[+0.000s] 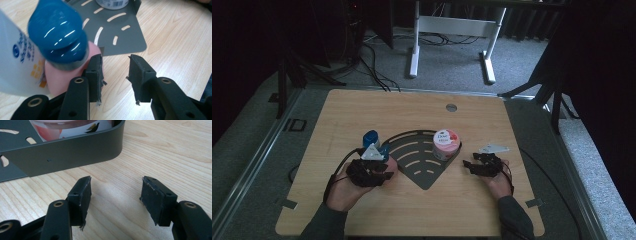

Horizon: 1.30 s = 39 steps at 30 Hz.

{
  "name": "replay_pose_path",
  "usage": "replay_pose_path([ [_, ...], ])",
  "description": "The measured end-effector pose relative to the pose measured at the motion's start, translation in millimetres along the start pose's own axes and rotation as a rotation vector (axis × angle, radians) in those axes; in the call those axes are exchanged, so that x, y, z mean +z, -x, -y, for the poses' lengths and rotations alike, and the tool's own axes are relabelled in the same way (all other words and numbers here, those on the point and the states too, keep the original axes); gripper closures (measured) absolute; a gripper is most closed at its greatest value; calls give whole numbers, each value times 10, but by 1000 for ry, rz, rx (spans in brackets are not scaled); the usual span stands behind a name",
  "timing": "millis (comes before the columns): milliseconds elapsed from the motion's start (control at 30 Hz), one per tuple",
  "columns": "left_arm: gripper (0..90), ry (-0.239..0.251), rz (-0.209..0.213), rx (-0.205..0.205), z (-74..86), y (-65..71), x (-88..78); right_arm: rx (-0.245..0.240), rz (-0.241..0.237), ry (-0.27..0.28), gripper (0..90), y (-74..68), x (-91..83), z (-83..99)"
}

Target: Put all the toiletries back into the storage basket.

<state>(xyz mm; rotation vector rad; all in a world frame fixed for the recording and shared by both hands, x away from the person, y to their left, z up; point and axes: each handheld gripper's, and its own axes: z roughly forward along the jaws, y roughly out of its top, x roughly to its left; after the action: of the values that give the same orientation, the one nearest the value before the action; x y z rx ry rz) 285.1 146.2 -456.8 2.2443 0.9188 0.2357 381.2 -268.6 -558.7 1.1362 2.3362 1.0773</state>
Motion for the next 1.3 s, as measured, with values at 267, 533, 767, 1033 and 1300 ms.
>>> replay_pose_path([
  [267, 622, -16, -5, -13, 20, -45, -18, -1, 1, 0, 408, -1, 0, 0],
  [533, 619, -14, -33, -22, 42, -53, -84, 1, -1, 1, 408, 1, 0, 0],
  [767, 619, 7, -48, -41, 51, -102, -171, -1, 1, -1, 405, -2, 1, -1],
  [1033, 579, 45, -101, -71, 3, -178, -228, 0, 2, -1, 402, -2, 4, -3],
  [1300, 567, 35, -108, -71, -108, -240, -182, 3, -1, 0, 401, 2, 3, -3],
])
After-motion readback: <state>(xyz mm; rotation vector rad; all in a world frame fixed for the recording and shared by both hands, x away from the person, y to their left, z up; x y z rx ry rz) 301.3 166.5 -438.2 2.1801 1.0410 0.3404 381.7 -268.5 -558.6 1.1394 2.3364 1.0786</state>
